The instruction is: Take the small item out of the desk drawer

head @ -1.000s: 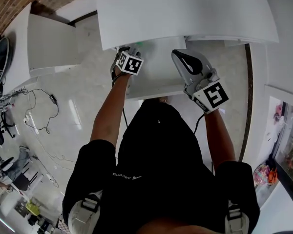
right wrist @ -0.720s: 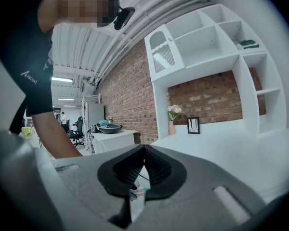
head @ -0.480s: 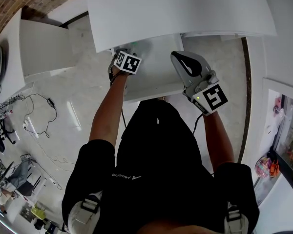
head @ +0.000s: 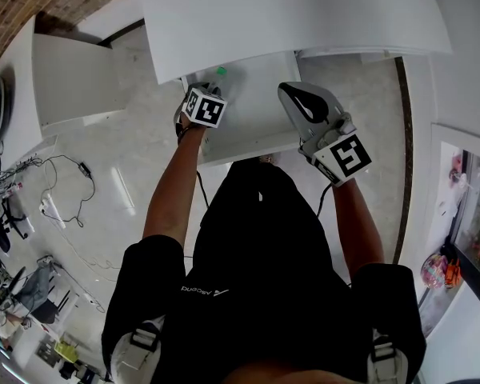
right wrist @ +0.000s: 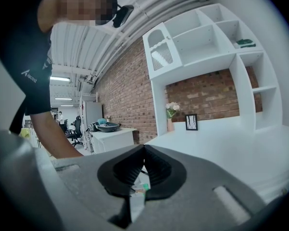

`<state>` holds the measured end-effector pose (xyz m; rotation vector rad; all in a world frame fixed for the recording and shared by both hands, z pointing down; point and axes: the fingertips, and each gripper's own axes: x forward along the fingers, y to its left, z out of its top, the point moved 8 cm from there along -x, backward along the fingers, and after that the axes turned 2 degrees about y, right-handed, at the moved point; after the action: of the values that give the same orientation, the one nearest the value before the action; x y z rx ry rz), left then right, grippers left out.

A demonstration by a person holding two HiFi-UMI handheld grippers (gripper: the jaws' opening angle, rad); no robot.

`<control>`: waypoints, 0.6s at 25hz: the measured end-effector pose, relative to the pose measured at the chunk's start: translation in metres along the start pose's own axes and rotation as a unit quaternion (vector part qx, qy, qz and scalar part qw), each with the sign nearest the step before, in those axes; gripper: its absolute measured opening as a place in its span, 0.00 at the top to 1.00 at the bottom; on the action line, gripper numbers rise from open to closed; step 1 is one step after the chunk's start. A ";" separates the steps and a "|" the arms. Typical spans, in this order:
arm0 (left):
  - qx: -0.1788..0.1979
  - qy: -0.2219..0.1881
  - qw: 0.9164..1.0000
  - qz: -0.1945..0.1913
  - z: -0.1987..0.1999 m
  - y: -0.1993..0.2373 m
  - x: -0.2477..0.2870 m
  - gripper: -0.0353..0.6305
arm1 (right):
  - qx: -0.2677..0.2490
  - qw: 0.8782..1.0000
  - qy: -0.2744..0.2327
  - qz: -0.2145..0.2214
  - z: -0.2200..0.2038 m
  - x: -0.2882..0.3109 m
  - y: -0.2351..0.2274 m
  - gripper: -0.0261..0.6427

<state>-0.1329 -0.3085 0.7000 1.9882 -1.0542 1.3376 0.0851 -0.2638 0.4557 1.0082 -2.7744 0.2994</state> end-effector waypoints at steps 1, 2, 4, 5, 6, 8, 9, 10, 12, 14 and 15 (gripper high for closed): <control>0.002 -0.008 1.000 -0.003 0.001 -0.002 -0.007 0.81 | -0.002 1.000 0.000 0.000 -0.001 -0.001 0.000 0.96; 0.004 -0.018 1.000 -0.005 0.002 -0.003 -0.014 0.81 | -0.004 1.000 0.000 0.000 -0.002 -0.002 0.001 0.96; 0.011 -0.040 0.999 -0.010 0.005 -0.007 -0.030 0.81 | -0.002 1.000 0.000 -0.001 -0.002 -0.003 0.003 0.96; 0.014 -0.051 0.999 -0.014 0.006 -0.008 -0.039 0.81 | 0.000 1.000 -0.001 -0.002 -0.001 -0.004 0.004 0.96; 0.017 -0.062 0.998 -0.018 0.007 -0.011 -0.049 0.81 | 0.001 1.000 -0.003 -0.004 0.000 -0.005 0.005 0.96; 0.021 -0.086 0.996 -0.026 0.009 -0.017 -0.071 0.81 | 0.000 1.000 -0.009 -0.008 0.002 -0.007 0.006 0.96; 0.023 -0.098 0.994 -0.031 0.010 -0.022 -0.082 0.81 | -0.003 1.000 -0.014 -0.010 0.004 -0.009 0.005 0.96; 0.026 -0.111 0.993 -0.035 0.012 -0.026 -0.094 0.81 | -0.008 1.000 -0.020 -0.011 0.006 -0.010 0.005 0.96; 0.031 -0.141 0.989 -0.042 0.016 -0.036 -0.117 0.81 | -0.015 0.999 -0.030 -0.014 0.012 -0.012 0.004 0.96; 0.032 -0.176 0.983 -0.047 0.023 -0.044 -0.143 0.81 | -0.023 0.999 -0.039 -0.014 0.022 -0.014 0.005 0.96; 0.028 -0.193 0.979 -0.050 0.027 -0.048 -0.157 0.81 | -0.026 0.999 -0.043 -0.014 0.027 -0.015 0.006 0.96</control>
<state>-0.1125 -0.2527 0.5450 2.3727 -1.0743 0.9589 0.0903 -0.2568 0.4257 1.0706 -2.8263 0.1820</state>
